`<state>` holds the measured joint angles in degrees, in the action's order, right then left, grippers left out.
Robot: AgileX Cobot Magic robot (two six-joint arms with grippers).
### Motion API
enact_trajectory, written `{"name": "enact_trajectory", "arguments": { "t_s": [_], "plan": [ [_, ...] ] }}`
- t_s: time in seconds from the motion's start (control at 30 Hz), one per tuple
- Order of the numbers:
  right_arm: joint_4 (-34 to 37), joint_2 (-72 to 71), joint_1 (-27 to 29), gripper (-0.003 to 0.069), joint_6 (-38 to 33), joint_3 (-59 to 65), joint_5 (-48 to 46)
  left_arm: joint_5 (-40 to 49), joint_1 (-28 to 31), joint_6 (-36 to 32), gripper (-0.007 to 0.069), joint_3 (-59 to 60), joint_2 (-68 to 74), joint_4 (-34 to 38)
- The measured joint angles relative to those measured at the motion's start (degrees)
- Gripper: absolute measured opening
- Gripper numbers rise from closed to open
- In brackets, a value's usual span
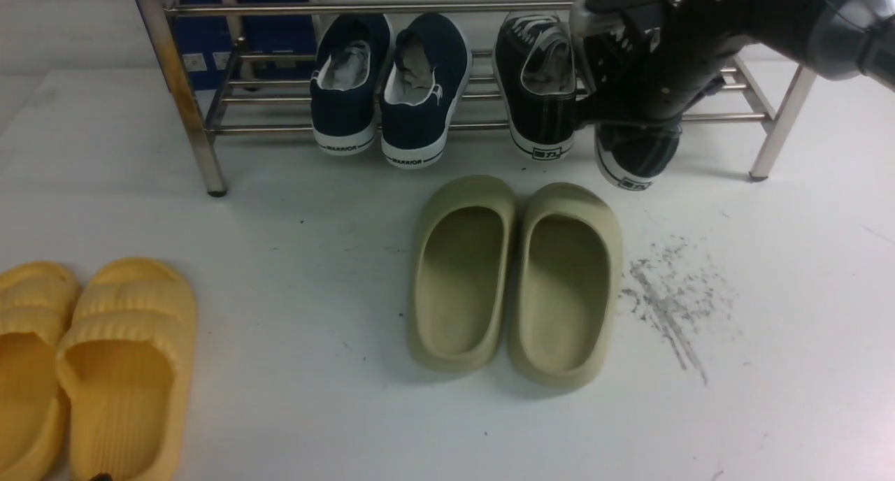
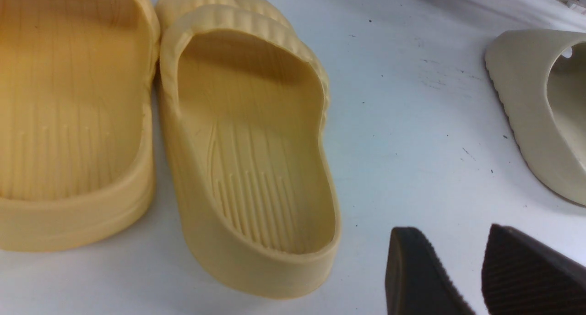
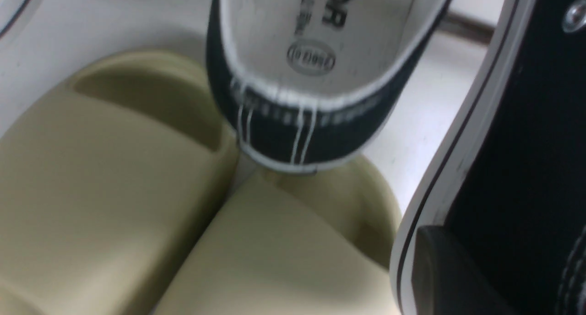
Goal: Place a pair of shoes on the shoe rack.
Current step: Use the right arm to put a shoe into the shoe rack
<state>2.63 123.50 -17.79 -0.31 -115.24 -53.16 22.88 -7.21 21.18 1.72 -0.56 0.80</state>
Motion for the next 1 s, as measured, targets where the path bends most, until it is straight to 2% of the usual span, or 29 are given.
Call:
{"name": "enact_trajectory", "arguments": {
  "t_s": [0.37, 0.87, 1.0],
  "plan": [
    [2.1, 5.5, 2.0, 0.0147, 0.0, -7.3, -0.5, 0.0, 0.0, 0.0, 0.0239, 0.0, 0.0, 0.0],
    [3.1, 6.1, 2.3, 0.0140, -2.0, -7.6, 0.0, 0.0, 0.0, 0.0, 0.0239, 0.0, 0.0, 0.0],
    [3.1, 6.1, 2.3, 0.0170, -1.4, -7.7, 0.1, 0.0, 0.0, 0.0, 0.0239, 0.0, 0.0, 0.0]
  ]
}}
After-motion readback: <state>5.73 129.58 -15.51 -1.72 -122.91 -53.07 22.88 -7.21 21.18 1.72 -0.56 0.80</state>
